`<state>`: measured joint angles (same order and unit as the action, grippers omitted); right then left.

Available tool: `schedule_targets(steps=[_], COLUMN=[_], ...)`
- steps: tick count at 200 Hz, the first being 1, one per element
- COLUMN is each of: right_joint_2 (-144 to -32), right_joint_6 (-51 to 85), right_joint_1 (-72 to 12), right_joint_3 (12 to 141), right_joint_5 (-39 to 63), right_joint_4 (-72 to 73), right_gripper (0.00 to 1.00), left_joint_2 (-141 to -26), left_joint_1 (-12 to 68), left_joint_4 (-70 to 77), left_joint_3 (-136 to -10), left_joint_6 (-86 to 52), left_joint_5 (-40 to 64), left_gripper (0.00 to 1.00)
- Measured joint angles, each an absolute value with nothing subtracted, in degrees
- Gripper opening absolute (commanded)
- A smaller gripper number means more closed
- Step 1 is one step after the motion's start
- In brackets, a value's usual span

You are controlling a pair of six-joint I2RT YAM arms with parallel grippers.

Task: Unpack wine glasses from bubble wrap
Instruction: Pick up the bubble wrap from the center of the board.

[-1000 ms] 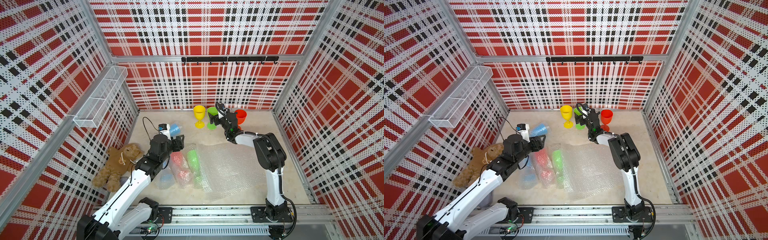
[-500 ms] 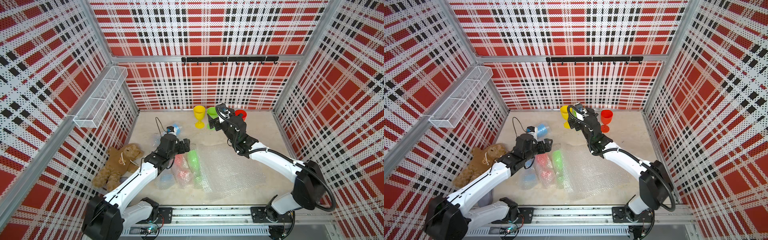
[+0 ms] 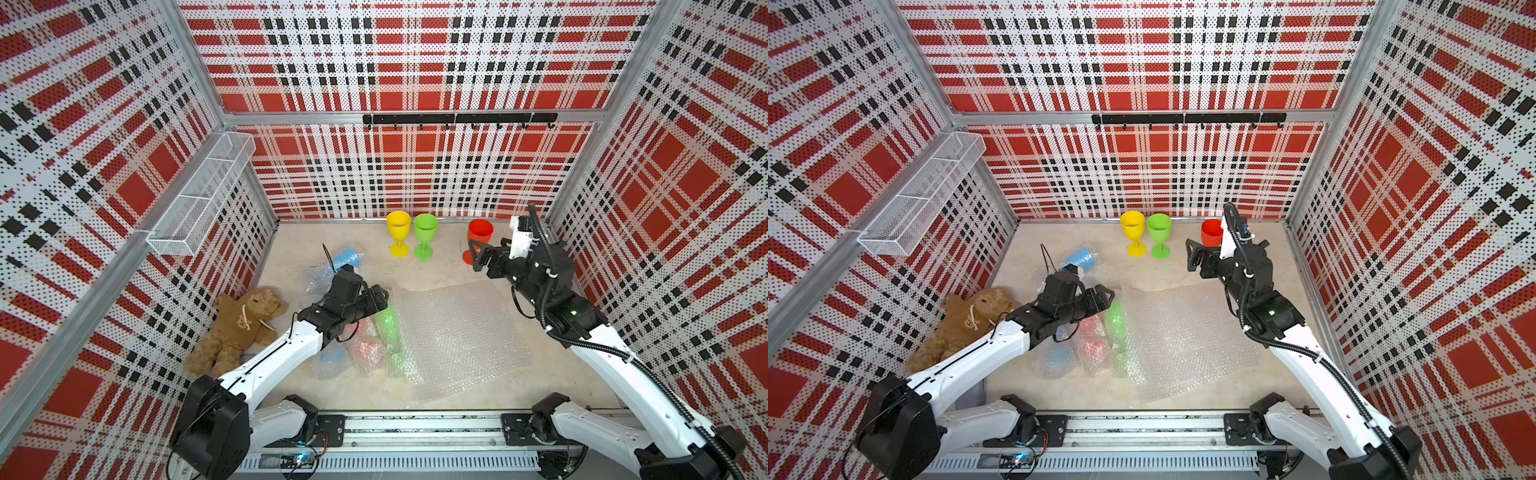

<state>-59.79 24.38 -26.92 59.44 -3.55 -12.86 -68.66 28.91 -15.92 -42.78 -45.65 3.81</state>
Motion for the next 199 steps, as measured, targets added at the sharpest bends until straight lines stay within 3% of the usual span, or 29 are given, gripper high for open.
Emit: schedule_targets(steps=[83, 167, 199], right_joint_2=[-58.67, -58.37, -59.66], right_joint_6=[29.91, 29.69, 29.67], right_joint_1=[-26.96, -26.96, -26.96], right_joint_3=[55.05, 53.52, 53.25], right_joint_5=[0.23, 1.56, 2.83], right_joint_4=[-20.05, -19.88, -19.75], right_gripper=[1.00, 1.00, 1.00], left_joint_2=[-76.53, -85.25, -88.44], left_joint_1=[31.29, 32.38, 32.56], left_joint_4=[-20.01, -19.62, -19.51], left_joint_3=[-42.81, -48.56, -50.92], left_joint_6=[-48.38, -47.57, -46.72], left_joint_5=[1.96, 2.66, 2.83], left_gripper=[0.78, 0.94, 0.94])
